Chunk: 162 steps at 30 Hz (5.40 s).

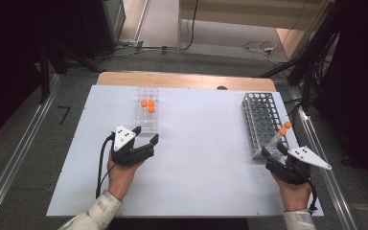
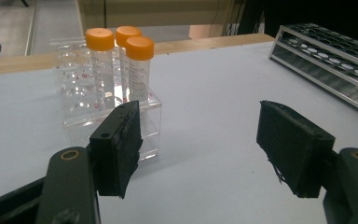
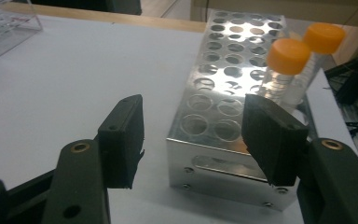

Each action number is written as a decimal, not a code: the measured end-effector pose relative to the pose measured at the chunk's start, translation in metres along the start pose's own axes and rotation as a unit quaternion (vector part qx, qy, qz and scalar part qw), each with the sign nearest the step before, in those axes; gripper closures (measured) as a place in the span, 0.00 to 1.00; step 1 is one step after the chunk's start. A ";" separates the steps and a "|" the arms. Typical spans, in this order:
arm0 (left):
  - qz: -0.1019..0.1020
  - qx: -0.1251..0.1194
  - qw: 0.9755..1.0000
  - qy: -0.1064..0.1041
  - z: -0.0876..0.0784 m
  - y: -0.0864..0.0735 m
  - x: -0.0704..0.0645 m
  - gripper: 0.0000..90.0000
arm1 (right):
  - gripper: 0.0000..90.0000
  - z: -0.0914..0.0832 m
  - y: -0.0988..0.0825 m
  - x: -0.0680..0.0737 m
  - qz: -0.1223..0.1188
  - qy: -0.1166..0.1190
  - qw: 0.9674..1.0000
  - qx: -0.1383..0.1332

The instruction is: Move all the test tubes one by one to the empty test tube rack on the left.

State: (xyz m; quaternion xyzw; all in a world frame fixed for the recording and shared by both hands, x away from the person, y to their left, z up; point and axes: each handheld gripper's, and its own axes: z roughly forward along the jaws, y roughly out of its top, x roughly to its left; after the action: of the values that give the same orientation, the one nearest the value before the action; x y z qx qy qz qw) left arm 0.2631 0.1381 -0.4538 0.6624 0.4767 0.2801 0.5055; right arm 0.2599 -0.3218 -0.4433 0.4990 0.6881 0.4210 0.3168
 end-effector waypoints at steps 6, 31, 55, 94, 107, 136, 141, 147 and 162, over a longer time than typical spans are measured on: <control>0.001 0.001 1.000 0.002 0.001 -0.001 0.000 0.34 | 0.44 0.009 -0.002 -0.013 0.011 -0.045 0.999 -0.006; 0.000 0.006 1.000 0.004 0.003 -0.002 0.001 0.34 | 0.77 0.047 0.004 -0.030 0.027 -0.078 0.997 0.010; 0.000 0.006 1.000 0.002 0.002 -0.002 0.001 0.34 | 0.80 0.004 0.038 -0.015 -0.001 -0.086 0.994 -0.069; 0.015 -0.011 0.998 -0.055 -0.002 0.002 -0.025 0.33 | 0.80 0.053 0.029 0.128 -0.097 0.149 0.984 -0.018; 0.054 -0.016 0.989 -0.133 0.000 0.009 -0.063 0.36 | 0.80 0.061 0.025 0.166 -0.123 0.197 0.973 -0.002; 0.076 -0.017 0.984 -0.160 0.004 0.006 -0.070 0.77 | 0.73 0.059 0.023 0.202 -0.137 0.254 0.958 0.006; 0.061 -0.026 0.987 -0.148 0.002 0.011 -0.060 0.77 | 0.51 0.059 0.025 0.196 -0.139 0.257 0.956 0.009; 0.032 -0.046 0.992 -0.115 -0.002 0.023 -0.035 0.77 | 0.40 0.059 0.029 0.176 -0.119 0.240 0.963 0.012; -0.011 -0.073 0.997 -0.031 0.000 0.052 0.022 0.77 | 0.38 0.058 0.030 0.138 -0.089 0.206 0.974 0.008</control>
State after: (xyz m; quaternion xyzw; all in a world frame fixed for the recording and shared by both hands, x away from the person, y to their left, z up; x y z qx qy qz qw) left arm 0.2900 0.1568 -0.4075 0.6267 0.4462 0.2883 0.5701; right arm 0.2805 -0.1701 -0.4446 0.3408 0.7837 0.4792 0.1999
